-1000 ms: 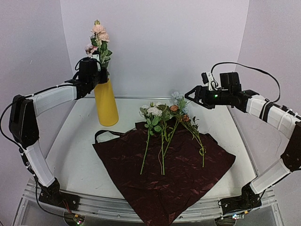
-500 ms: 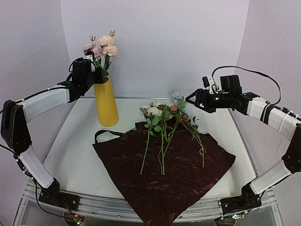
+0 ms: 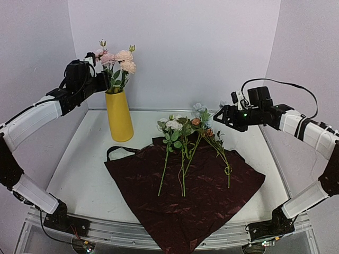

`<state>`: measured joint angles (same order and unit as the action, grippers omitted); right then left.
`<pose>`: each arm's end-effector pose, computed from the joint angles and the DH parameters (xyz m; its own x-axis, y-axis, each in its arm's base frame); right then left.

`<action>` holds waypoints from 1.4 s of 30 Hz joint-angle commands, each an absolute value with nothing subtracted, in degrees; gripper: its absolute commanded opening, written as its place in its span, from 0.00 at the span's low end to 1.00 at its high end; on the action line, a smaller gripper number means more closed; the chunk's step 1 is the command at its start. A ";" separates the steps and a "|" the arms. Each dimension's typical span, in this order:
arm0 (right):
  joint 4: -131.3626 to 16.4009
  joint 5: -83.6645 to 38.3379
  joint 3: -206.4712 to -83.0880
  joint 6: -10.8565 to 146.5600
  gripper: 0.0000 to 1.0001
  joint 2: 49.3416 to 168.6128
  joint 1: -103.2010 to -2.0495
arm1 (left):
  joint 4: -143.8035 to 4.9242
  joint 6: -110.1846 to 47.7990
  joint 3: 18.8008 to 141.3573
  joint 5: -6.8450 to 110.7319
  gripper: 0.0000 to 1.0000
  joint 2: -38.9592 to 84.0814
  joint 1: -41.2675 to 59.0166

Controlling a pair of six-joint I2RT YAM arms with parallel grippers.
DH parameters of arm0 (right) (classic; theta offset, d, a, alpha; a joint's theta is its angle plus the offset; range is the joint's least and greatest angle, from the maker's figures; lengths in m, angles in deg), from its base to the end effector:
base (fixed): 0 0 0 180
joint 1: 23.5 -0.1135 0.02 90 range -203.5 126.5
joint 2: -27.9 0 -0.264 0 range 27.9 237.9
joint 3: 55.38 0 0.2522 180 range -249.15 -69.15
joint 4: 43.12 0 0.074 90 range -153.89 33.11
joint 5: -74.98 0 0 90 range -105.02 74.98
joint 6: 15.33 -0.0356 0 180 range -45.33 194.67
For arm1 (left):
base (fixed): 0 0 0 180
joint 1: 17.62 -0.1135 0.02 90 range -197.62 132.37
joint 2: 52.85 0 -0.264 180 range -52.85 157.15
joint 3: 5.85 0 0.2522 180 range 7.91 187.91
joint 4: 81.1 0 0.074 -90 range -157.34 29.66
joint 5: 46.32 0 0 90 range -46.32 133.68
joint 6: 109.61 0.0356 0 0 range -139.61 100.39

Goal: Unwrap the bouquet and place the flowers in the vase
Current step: Insert the fake flower into the vase, then pick up the fake flower from the wrapping paper.

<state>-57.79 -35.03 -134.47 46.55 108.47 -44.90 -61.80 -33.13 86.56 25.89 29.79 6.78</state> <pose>0.3047 0.1325 0.3375 -0.5342 0.2663 -0.8023 -0.4502 0.7136 0.5367 0.3152 -0.1310 0.4003 -0.1744 -0.1653 -0.9707 0.0804 0.9801 -0.1814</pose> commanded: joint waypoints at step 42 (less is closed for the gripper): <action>-74.53 -17.85 -142.22 49.00 0.58 140.38 -44.18 | -56.29 -68.36 71.07 53.53 0.58 25.41 19.38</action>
